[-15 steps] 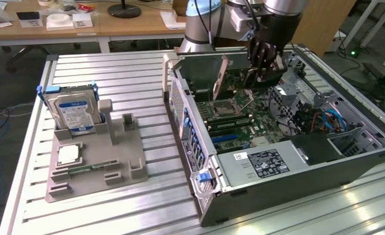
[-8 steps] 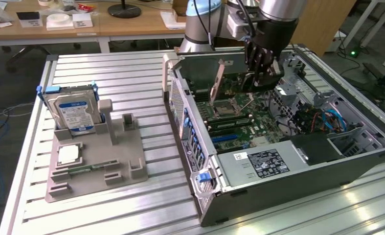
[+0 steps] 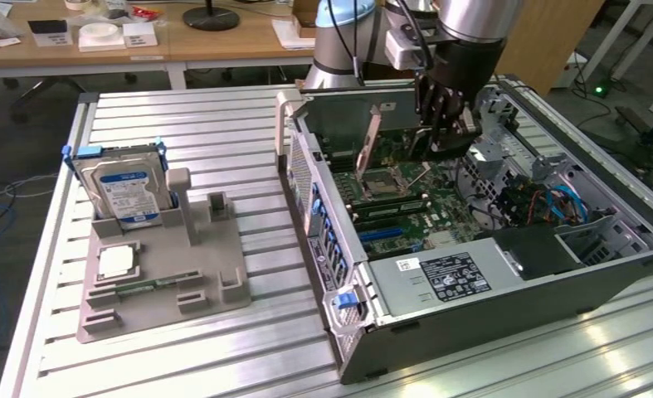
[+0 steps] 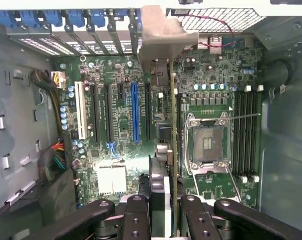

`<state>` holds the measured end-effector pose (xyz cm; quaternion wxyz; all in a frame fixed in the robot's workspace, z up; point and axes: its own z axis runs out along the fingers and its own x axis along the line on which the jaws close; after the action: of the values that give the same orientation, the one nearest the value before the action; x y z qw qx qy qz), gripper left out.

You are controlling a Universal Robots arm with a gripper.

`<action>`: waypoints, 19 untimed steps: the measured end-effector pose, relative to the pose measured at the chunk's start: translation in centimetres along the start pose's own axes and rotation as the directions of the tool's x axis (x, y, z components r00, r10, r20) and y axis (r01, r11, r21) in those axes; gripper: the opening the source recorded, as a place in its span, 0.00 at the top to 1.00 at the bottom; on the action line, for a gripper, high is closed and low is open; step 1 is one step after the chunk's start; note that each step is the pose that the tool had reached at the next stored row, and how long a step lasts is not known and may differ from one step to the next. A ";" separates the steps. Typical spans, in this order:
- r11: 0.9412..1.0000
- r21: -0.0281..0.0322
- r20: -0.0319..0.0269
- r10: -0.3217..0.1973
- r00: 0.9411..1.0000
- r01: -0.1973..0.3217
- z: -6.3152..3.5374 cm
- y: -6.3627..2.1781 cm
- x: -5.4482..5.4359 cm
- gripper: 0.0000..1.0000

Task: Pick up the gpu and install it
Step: 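Insert the gpu into the slot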

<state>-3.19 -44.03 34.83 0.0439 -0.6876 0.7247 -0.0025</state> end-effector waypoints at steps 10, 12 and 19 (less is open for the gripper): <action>1.000 -0.002 0.000 0.000 1.000 0.000 1.66 1.25 0.1 0.72; 1.000 -0.002 0.000 0.000 1.000 0.000 2.03 1.33 0.1 0.72; 1.000 -0.011 -0.001 0.000 1.000 0.000 3.22 1.83 0.2 0.72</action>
<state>-4.81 -43.98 31.48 0.0397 -0.6877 0.7249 0.0013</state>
